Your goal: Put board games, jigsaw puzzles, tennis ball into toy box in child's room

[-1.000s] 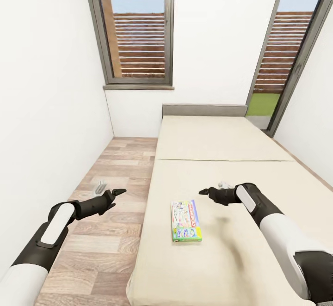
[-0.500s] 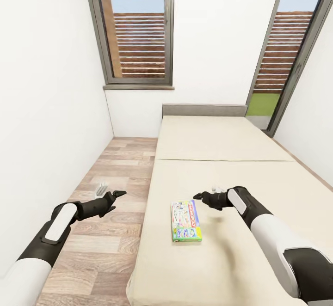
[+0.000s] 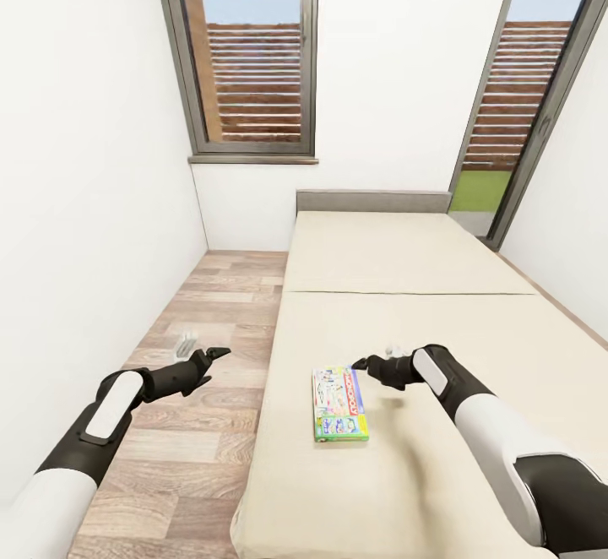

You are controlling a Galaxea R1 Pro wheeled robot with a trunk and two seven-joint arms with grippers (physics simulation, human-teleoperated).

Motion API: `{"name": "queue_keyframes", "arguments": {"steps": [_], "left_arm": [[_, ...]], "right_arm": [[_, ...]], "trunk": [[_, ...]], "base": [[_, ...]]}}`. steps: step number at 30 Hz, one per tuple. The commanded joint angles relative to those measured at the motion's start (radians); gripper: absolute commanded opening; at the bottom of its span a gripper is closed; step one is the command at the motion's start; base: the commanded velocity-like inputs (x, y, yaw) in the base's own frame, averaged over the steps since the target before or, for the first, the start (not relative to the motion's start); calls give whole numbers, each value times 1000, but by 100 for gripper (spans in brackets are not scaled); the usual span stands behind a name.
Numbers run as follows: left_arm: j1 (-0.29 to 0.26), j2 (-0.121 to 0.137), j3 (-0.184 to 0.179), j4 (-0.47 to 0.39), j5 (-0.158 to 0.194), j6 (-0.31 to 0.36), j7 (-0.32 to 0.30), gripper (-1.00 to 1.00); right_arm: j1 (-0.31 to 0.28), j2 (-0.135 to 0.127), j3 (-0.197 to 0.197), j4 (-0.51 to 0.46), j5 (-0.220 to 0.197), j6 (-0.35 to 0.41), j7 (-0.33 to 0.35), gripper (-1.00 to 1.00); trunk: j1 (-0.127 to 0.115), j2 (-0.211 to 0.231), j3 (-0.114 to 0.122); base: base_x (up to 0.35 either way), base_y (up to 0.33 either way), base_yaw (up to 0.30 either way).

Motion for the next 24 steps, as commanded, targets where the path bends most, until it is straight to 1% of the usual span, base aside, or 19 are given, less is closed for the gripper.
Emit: {"name": "queue_keyframes", "arguments": {"steps": [1, 7, 12, 13, 17, 18, 21, 23, 24], "left_arm": [[-1, 0, 1, 3, 1, 3, 0, 100], [-2, 0, 1, 31, 1, -10, -1, 100], [-8, 0, 0, 83, 0, -49, -1, 100], [-8, 0, 0, 83, 0, -49, -1, 100], [-13, -3, 0, 132, -1, -86, -1, 100], [-13, -3, 0, 132, -1, -86, -1, 100], [-19, -12, 0, 177, -6, -107, 1, 100], [-28, -25, 0, 218, -22, -127, 1, 100], [-28, -25, 0, 218, -22, -127, 1, 100]], "right_arm": [[0, -1, 5, 5, 4, 2, 4, 100], [1, -1, 2, 32, 2, -2, -4, 100], [1, 0, -1, 55, 1, -7, -8, 100], [1, 0, -1, 55, 1, -7, -8, 100], [3, 0, -2, 65, -1, -10, -12, 100], [3, 0, -2, 65, -1, -10, -12, 100], [4, 1, -2, 76, -2, -14, -18, 100], [4, 0, -2, 82, -3, -15, -20, 100], [4, 0, -2, 82, -3, -15, -20, 100]], "trunk": [[0, 0, -1], [0, 0, -1], [0, 0, -1], [0, 0, -1], [0, 0, -1], [0, 0, -1], [0, 0, -1], [0, 0, -1], [0, 0, -1]], "base": [[0, 0, 0], [0, 0, 0], [0, 0, 0], [0, 0, 0], [0, 0, 0], [0, 0, 0], [0, 0, 0], [0, 0, 0], [0, 0, 0]]}}
